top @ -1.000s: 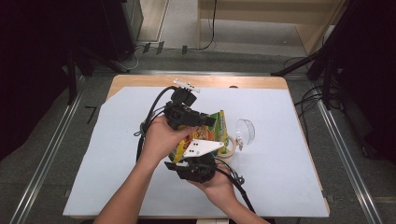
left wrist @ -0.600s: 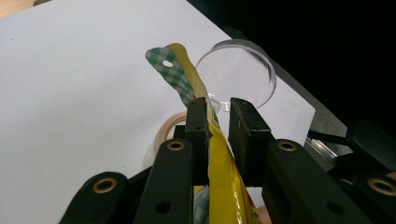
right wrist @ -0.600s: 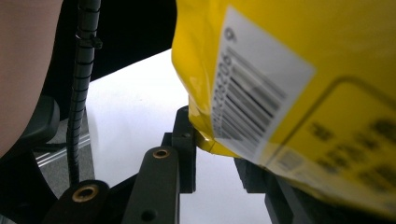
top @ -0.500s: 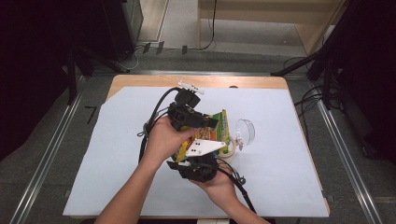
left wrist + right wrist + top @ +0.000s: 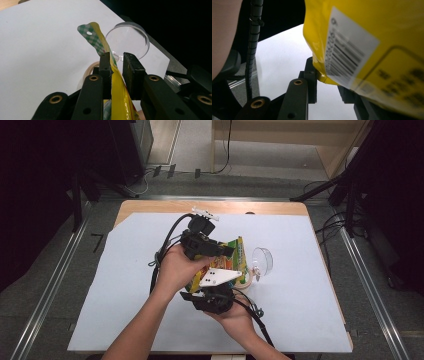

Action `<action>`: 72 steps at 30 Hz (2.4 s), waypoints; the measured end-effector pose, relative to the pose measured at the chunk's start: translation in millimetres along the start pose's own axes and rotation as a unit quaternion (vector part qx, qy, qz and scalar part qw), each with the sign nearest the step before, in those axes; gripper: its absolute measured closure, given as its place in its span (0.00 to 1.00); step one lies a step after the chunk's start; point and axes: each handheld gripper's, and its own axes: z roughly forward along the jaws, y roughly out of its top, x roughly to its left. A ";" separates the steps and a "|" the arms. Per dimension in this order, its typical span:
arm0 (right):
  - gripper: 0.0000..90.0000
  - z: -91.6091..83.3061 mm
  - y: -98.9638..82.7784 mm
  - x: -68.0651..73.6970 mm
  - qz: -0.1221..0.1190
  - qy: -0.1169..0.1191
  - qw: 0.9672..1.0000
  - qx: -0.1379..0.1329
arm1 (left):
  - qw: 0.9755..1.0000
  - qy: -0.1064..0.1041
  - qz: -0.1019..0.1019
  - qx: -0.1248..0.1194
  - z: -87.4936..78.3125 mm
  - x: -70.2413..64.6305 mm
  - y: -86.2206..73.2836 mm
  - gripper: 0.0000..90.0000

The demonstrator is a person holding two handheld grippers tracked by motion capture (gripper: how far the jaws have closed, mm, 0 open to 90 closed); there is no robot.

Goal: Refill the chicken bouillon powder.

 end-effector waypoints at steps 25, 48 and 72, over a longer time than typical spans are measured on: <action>0.81 0.6 1.4 0.5 -0.011 -0.001 1.000 0.003 | 1.000 -0.004 -0.003 -0.004 -1.8 2.3 -0.8 0.85; 0.81 2.6 5.1 2.6 -0.011 0.003 1.000 0.002 | 1.000 -0.009 -0.009 -0.010 -6.2 6.7 -0.7 0.88; 0.80 8.9 7.9 2.3 -0.006 -0.031 0.999 -0.010 | 1.000 -0.020 -0.002 0.003 -5.4 12.2 5.8 0.85</action>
